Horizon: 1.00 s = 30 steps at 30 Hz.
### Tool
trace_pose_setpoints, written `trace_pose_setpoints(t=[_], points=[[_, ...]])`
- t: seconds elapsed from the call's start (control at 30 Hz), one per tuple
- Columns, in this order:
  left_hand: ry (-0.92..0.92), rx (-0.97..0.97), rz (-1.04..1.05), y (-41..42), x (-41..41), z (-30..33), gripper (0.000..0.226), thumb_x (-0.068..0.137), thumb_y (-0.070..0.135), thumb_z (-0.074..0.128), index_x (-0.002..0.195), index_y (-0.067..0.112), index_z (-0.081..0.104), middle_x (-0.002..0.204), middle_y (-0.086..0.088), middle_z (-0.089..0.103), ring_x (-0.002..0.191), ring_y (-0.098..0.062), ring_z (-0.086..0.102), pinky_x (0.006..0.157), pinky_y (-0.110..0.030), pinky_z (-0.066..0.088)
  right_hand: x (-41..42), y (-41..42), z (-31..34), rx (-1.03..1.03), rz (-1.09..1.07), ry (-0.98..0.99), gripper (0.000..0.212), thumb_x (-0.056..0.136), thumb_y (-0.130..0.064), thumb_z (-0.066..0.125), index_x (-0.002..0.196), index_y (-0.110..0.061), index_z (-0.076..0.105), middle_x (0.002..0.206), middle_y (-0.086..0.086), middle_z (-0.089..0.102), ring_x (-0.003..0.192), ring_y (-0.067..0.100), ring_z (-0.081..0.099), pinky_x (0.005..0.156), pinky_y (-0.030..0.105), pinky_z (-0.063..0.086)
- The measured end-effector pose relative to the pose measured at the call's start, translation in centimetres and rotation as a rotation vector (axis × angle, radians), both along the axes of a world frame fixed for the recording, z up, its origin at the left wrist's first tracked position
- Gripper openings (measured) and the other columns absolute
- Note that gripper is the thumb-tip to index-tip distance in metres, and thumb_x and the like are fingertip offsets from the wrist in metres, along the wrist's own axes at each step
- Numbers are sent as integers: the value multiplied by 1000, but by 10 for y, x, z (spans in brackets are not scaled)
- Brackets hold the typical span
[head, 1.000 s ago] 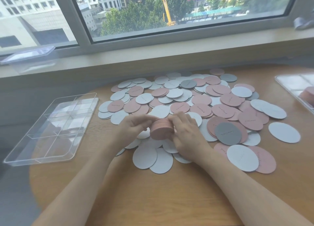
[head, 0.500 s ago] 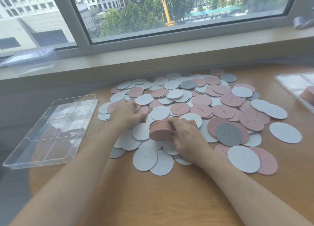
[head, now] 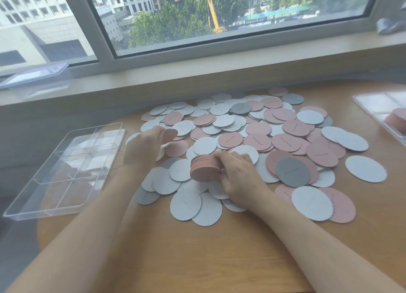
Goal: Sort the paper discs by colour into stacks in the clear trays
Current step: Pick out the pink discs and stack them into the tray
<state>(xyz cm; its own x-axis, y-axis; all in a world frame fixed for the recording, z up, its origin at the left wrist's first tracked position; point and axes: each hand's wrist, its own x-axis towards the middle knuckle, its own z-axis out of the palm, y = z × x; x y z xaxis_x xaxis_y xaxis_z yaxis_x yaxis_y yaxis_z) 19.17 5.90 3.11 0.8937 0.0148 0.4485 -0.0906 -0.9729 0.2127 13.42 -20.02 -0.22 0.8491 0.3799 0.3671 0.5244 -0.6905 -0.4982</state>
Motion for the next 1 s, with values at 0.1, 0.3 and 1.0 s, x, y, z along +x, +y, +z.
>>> trace_pose_setpoints(t=[0.1,0.3,1.0], points=[[-62,-207,-53,-4,-21,2,23,104,17,46,113,12,67,90,-8,70,85,-31,61,72,-39,47,0,0,0,13,6,2,39,90,-26,54,127,-14,52,104,-5,56,102,22,49,94,34,28],[128,-574,-292,-37,-58,0,29,102,2,46,111,20,67,93,14,70,86,0,63,77,-11,44,2,1,-6,-35,9,-24,60,93,-25,58,149,-14,39,130,1,60,118,24,50,101,40,31],[361,-442,-413,-75,-80,-36,75,101,34,49,152,46,-5,158,25,18,141,6,23,113,-19,23,8,-2,-15,-146,-14,-120,75,92,-19,53,158,-20,18,124,0,53,113,24,45,99,42,31]])
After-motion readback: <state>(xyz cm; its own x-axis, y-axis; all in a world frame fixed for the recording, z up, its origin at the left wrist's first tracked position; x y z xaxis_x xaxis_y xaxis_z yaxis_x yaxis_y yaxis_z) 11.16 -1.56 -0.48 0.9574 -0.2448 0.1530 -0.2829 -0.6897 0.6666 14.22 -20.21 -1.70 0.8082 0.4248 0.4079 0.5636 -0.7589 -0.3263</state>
